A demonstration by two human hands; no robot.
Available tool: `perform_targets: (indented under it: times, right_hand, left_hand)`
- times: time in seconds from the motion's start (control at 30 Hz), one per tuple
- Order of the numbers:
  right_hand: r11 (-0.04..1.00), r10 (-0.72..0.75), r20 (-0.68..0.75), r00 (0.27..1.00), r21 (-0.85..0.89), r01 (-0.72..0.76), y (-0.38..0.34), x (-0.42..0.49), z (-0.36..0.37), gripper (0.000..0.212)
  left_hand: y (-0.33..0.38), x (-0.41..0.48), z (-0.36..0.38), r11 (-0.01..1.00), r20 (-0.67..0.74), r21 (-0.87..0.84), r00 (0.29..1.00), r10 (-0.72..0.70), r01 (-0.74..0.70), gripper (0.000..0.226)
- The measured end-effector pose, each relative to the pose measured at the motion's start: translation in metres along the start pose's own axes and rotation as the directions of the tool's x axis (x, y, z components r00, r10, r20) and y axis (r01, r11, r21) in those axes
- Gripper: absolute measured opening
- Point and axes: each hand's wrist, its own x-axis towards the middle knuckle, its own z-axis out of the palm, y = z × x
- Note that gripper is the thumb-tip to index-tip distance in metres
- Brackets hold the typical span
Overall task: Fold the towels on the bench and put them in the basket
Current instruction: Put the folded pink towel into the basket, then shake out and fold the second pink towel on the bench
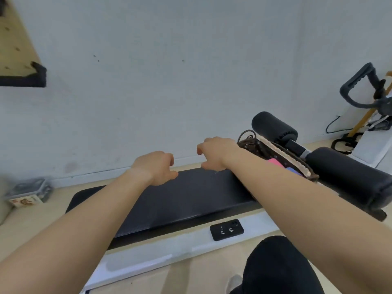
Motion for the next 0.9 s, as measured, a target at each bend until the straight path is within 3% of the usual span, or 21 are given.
perform_targets:
  times: [0.2,0.4,0.57,0.73,0.9]
  right_hand:
    - [0.993,-0.114,-0.010,0.993,-0.028,0.114,-0.086,0.055,0.030,0.046]
    - [0.983,-0.182,-0.077,0.980,-0.024,0.181,-0.152,0.166,0.085,0.054]
    - [0.971,-0.238,0.009,0.971,0.003,0.238,-0.188,0.260,0.102,0.060]
    - [0.962,-0.272,0.176,0.946,0.052,0.267,-0.200,0.276,0.038,0.058]
    - [0.931,-0.364,0.249,0.898,0.096,0.351,-0.198,0.257,-0.120,0.057]
  left_hand:
    - [-0.095,-0.007,0.039,0.986,-0.023,-0.063,0.987,-0.156,0.155,0.052]
    - [-0.191,0.058,0.104,0.955,-0.016,-0.111,0.960,-0.278,0.274,0.058]
    - [-0.268,0.115,0.124,0.912,0.102,-0.128,0.920,-0.379,0.390,0.059]
    - [-0.312,0.094,0.073,0.864,0.254,-0.112,0.854,-0.454,0.492,0.055]
    - [-0.321,0.036,-0.069,0.820,0.427,-0.120,0.775,-0.466,0.559,0.053]
